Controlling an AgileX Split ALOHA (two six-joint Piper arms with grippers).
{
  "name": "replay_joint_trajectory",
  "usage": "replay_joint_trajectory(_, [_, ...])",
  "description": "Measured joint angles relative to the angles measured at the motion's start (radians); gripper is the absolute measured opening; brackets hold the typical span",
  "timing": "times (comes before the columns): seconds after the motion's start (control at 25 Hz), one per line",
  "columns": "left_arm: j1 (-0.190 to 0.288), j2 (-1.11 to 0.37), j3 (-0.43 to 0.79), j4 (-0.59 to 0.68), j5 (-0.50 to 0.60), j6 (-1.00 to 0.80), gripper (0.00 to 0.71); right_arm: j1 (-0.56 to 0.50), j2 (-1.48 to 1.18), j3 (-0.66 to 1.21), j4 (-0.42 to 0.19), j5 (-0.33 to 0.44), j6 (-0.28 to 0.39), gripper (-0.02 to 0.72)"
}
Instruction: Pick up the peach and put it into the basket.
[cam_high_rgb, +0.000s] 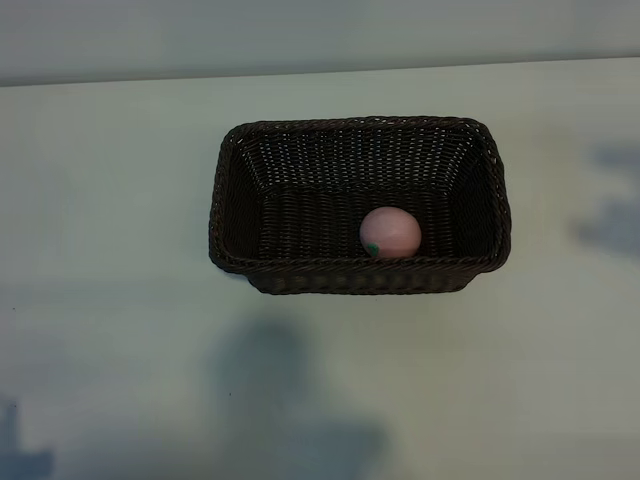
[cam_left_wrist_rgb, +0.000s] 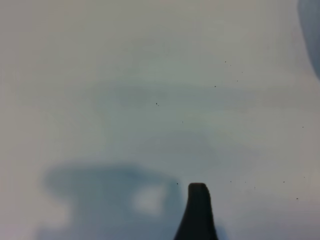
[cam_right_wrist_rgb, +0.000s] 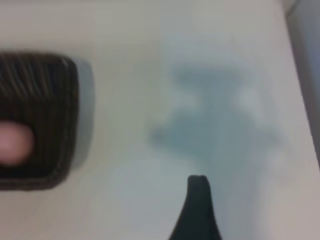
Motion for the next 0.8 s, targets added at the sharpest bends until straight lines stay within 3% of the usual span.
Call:
replay_joint_trajectory(0.36, [0.000,0.000,0.000,0.007,0.000,0.000,0.594,0.000,-0.388,0.222,-0.015,-0.100,0.000,0.560])
replay_joint_trajectory(0.52, [0.000,0.000,0.000,0.007,0.000,0.000,0.594,0.046,-0.482,0.358,-0.022,-0.148,0.000,0.560])
replay_joint_trajectory(0.8, [0.000,0.000,0.000,0.007,0.000,0.000,0.594,0.128,-0.628,0.556,-0.029,-0.159,0.000,0.560])
